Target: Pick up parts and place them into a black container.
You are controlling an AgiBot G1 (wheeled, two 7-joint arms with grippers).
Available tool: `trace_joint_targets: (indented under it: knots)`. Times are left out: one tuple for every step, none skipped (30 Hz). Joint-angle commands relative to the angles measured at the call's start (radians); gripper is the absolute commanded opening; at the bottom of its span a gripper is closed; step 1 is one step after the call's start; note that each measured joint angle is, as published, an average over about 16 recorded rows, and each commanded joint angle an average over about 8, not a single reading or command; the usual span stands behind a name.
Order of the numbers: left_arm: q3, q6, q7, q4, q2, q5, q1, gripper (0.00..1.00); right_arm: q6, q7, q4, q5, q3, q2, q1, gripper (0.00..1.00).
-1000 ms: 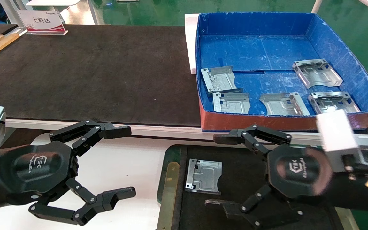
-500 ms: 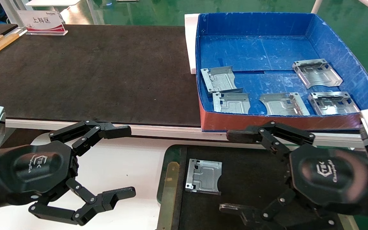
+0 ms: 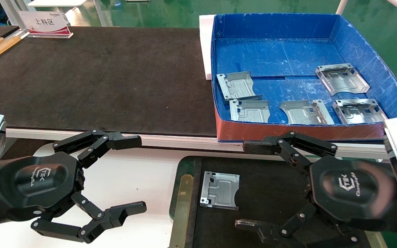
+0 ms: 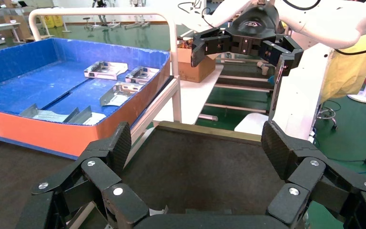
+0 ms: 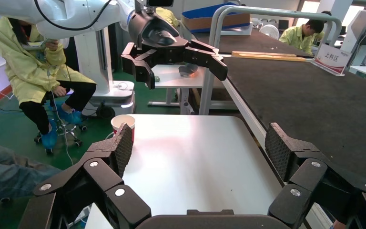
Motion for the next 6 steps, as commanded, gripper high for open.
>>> trace_joint_targets:
  knots:
    - [0.0,0.0,0.0,0.0,0.0,0.0,0.0,1.0,0.0,0.0,0.0,-0.002,-0.001,-0.001,0.001,1.0]
    - [0.0,0.0,0.0,0.0,0.0,0.0,0.0,1.0,0.0,0.0,-0.001,-0.002,-0.001,-0.001,0.001,1.0]
    - [0.0,0.0,0.0,0.0,0.0,0.0,0.0,1.0,0.0,0.0,-0.001,-0.003,-0.002,-0.001,0.002,1.0]
    - [0.0,0.0,0.0,0.0,0.0,0.0,0.0,1.0,0.0,0.0,-0.001,-0.003,-0.002,-0.001,0.002,1.0]
    - [0.0,0.0,0.0,0.0,0.0,0.0,0.0,1.0,0.001,0.0,-0.001,-0.003,-0.002,-0.002,0.002,1.0]
    - [0.0,0.0,0.0,0.0,0.0,0.0,0.0,1.0,0.001,0.0,-0.001,-0.003,-0.002,-0.002,0.002,1.0]
